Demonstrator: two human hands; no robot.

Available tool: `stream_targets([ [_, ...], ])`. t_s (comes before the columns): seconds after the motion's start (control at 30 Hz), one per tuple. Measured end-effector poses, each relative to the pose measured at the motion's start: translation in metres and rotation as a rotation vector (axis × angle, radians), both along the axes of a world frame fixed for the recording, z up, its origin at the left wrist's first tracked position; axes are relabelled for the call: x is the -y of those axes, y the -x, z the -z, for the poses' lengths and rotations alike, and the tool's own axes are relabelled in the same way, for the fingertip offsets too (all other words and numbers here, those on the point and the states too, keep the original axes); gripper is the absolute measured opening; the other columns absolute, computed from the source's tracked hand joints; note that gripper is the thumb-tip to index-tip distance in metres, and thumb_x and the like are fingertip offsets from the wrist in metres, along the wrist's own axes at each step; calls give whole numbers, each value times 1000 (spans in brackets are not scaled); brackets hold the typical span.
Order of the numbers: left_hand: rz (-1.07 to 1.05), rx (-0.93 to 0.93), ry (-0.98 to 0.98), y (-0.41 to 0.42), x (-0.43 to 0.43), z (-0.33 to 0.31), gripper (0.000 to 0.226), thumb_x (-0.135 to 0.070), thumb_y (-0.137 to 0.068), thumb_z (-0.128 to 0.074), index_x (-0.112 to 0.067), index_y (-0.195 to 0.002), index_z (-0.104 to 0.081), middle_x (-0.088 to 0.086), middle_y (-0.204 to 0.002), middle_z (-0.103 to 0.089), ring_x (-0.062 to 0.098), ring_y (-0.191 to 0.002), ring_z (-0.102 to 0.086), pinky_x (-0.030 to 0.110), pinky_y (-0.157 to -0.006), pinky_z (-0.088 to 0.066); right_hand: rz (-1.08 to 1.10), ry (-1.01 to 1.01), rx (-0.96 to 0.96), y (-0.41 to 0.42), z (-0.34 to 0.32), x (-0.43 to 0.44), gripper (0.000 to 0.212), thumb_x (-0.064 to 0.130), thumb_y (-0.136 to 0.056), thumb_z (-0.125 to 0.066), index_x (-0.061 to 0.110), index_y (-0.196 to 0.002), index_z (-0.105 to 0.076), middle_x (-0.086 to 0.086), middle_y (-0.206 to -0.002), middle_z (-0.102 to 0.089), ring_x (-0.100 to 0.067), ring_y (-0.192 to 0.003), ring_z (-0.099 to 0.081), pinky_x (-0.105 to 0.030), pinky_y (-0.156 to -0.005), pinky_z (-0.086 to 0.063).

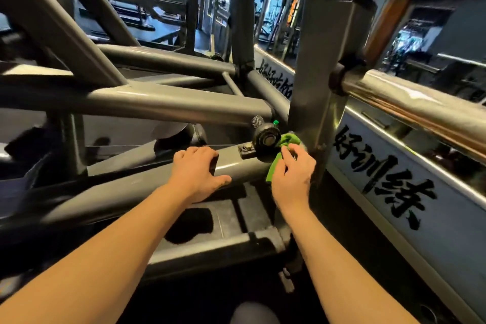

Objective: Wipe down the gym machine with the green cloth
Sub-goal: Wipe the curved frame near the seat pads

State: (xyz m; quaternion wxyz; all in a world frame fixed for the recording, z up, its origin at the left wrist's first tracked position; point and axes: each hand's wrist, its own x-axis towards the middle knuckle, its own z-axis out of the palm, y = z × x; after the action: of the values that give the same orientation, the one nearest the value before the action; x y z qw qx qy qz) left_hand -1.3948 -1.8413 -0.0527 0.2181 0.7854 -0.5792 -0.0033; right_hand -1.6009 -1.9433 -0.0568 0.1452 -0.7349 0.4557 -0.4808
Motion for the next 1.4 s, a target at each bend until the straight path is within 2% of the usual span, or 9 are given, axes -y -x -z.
stream_targets([
  [0.1, -7, -45, 30, 2, 0, 0, 74, -67, -85, -65, -29, -145, -48, -5, -145, -52, 21, -137, -40, 44, -114, -26, -35, -53, 20, 6, 2, -2, 40, 13, -103, -54, 11, -143, -57, 0, -144, -43, 30, -114, -21, 11, -90, -18],
  [0.33, -53, -56, 82, 9, 2, 6, 74, -63, -84, -68, -27, -146, -49, -3, -146, -52, 22, -140, -39, 43, -113, -25, -200, -120, 213, -29, 29, -55, 39, 8, -94, -70, 11, -133, -65, 7, -116, -45, 15, -109, -44, 2, -89, -34],
  [0.47, -48, -65, 75, 9, 0, 6, 72, -61, -86, -67, -28, -146, -47, -2, -144, -53, 22, -139, -39, 43, -114, -23, -21, -158, 295, 0, -3, -8, 38, 18, -94, -72, 12, -132, -67, 5, -115, -50, 9, -96, -50, 3, -85, -36],
  [0.6, -42, -72, 90, 11, 1, 7, 70, -60, -86, -68, -28, -144, -48, -3, -142, -54, 21, -137, -40, 43, -114, -24, 77, -153, 361, 8, -5, 6, 33, 21, -98, -67, 17, -130, -67, 4, -123, -51, -3, -107, -50, -5, -93, -41],
  [0.87, -5, -25, 46, -4, 2, 9, 69, -62, -87, -65, -32, -147, -46, -6, -150, -49, 20, -143, -35, 43, -119, -16, -194, -156, 334, -44, 29, -54, 28, 11, -93, -73, 13, -120, -71, 7, -114, -48, 10, -108, -50, 0, -87, -39],
  [1.03, 61, -25, 6, -23, -3, 11, 70, -67, -89, -61, -40, -150, -42, -10, -157, -41, 19, -146, -29, 50, -121, -16, -13, -151, 364, 2, 16, -10, 31, 13, -92, -73, 17, -123, -71, 8, -115, -47, -8, -107, -53, 0, -87, -38],
  [1.17, 41, -88, 57, -20, 2, 9, 60, -67, -89, -61, -39, -141, -52, -10, -149, -49, 20, -141, -33, 49, -116, -24, 57, -157, 446, -14, 22, -18, 30, 11, -96, -68, 16, -125, -68, 10, -123, -46, -5, -113, -50, -6, -85, -43],
  [1.33, 77, -3, -211, -31, 16, -27, 63, -67, -88, -63, -41, -144, -50, -6, -152, -47, 22, -141, -36, 49, -116, -23, -203, -151, 266, -57, 33, -58, 32, 3, -95, -66, 12, -125, -68, 2, -130, -46, 21, -116, -36, 1, -90, -36],
  [1.4, 131, 33, -255, -40, 7, -31, 67, -66, -89, -62, -39, -148, -45, -7, -156, -42, 21, -144, -32, 48, -118, -21, -280, -59, 132, -50, 29, -53, 34, 1, -93, -67, 12, -125, -69, 2, -128, -50, 9, -115, -41, -8, -96, -40],
])
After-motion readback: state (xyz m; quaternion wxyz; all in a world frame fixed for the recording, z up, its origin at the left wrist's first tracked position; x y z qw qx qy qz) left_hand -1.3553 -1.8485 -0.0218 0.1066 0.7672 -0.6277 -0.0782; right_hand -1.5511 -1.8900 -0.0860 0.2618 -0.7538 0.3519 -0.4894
